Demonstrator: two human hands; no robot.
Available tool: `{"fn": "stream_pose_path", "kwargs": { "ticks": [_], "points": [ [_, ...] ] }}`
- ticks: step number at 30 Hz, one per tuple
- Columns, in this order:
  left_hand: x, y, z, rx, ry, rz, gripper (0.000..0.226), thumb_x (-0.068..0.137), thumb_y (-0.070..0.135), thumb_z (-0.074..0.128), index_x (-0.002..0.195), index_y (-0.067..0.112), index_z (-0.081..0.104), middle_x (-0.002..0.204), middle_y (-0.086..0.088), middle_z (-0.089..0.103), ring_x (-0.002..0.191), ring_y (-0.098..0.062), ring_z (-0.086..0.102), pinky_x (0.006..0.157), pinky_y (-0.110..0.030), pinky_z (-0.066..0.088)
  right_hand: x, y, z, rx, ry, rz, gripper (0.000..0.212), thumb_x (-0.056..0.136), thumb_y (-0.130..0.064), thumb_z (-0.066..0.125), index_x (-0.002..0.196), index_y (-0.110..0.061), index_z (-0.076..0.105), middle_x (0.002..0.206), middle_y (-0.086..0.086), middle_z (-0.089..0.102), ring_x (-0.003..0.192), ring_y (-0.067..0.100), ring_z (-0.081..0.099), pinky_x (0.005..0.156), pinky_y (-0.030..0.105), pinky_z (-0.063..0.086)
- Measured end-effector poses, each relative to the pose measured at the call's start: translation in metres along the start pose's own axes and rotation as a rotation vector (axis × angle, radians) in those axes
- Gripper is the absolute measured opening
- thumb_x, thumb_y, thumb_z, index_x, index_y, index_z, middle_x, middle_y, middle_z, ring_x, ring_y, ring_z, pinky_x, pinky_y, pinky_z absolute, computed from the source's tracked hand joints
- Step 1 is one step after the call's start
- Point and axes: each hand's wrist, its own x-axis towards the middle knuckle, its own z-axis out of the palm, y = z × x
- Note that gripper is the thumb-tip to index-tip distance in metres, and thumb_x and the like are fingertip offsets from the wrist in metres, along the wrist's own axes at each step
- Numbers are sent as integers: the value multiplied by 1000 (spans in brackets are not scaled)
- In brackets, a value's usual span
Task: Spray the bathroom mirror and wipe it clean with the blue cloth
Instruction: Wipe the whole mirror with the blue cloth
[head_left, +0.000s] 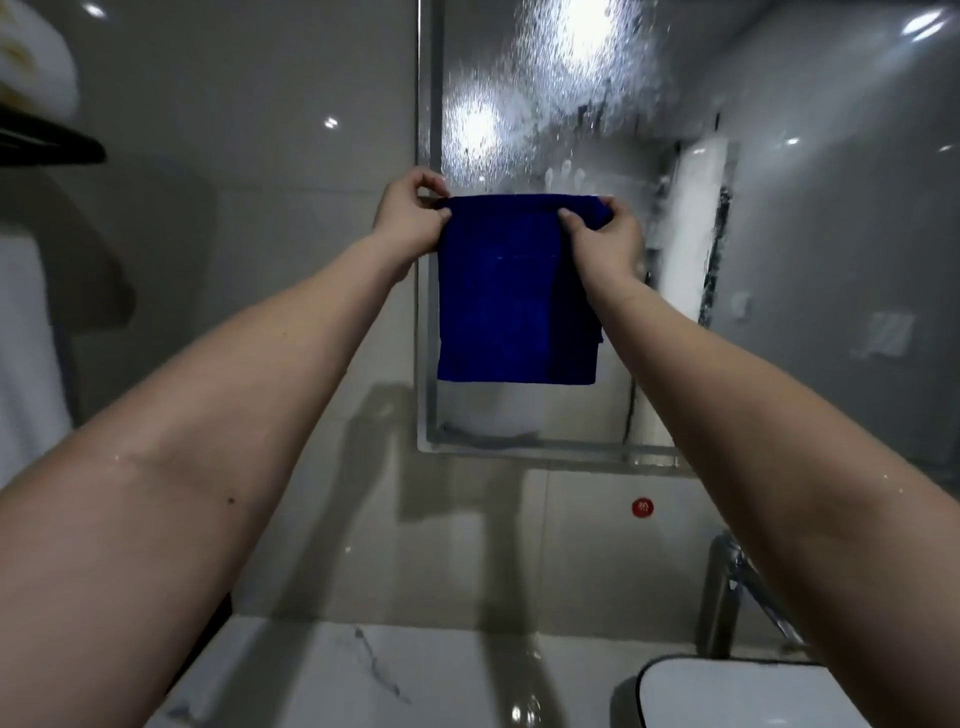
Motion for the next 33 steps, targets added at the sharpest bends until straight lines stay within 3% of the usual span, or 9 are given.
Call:
{"fn": "stream_pose_path", "kwargs": {
  "ticks": [4, 7, 10, 15, 22, 26, 27, 30, 33],
  "points": [
    [21, 8, 0, -3, 125, 51, 31, 84, -3, 50, 74, 27, 49, 87, -5, 59, 82, -23, 57, 75, -40, 53, 12, -18, 13, 20, 68, -26, 32, 82, -27, 70, 110, -14, 61, 93, -4, 60, 87, 11, 56, 74, 14, 40],
    [35, 19, 1, -30, 219, 97, 30, 85, 2, 55, 72, 29, 49, 93, -6, 62, 81, -20, 58, 71, -31, 50, 22, -33, 22, 75, 118, -25, 33, 83, -26, 70, 111, -13, 59, 92, -4, 58, 83, 9, 54, 64, 7, 34],
    [51, 31, 0, -64, 272, 128, 32, 85, 1, 54, 68, 28, 50, 85, -1, 61, 76, -15, 55, 65, -23, 45, 34, -46, 30, 99, 137, -33, 34, 84, -26, 69, 113, -12, 58, 93, -4, 57, 83, 10, 53, 64, 7, 33],
    [72, 42, -11, -31, 257, 139, 42, 81, -8, 43, 58, 25, 56, 68, 5, 57, 67, -12, 52, 63, -20, 44, 49, -62, 42, 104, 146, -71, 32, 84, -25, 69, 112, -12, 59, 95, -2, 59, 84, 11, 53, 68, 10, 33],
    [84, 40, -28, -28, 200, 127, 35, 82, -3, 56, 59, 23, 56, 72, 2, 59, 73, -13, 55, 65, -22, 43, 58, -63, 54, 49, 141, -66, 39, 82, -30, 71, 115, -14, 59, 101, -1, 59, 88, 11, 51, 75, 13, 34],
    [91, 31, -33, 27, 170, 126, 36, 79, -5, 58, 56, 23, 58, 71, 3, 61, 77, -14, 58, 71, -24, 49, 61, -51, 62, -10, 146, -83, 42, 81, -32, 72, 117, -14, 60, 112, 3, 64, 99, 16, 58, 80, 17, 37],
    [93, 29, -34, 43, 160, 118, 37, 79, -5, 58, 55, 23, 58, 70, 3, 61, 77, -15, 59, 70, -24, 50, 62, -47, 65, -32, 145, -90, 41, 82, -32, 71, 117, -14, 59, 111, 3, 64, 99, 17, 58, 79, 16, 36],
    [96, 23, -31, 62, 179, 41, 38, 81, -3, 53, 54, 22, 57, 73, 1, 64, 59, -13, 60, 47, -19, 43, 64, -35, 75, -67, 146, -123, 36, 85, -28, 67, 115, -11, 57, 105, 3, 62, 89, 13, 52, 71, 11, 31],
    [100, 16, -24, -1, 198, -31, 36, 84, -5, 46, 58, 18, 58, 85, -5, 67, 55, -17, 64, 50, -27, 54, 69, -20, 86, -48, 142, -133, 34, 87, -24, 65, 116, -9, 55, 100, 4, 61, 86, 13, 51, 70, 12, 33]
  ]
}}
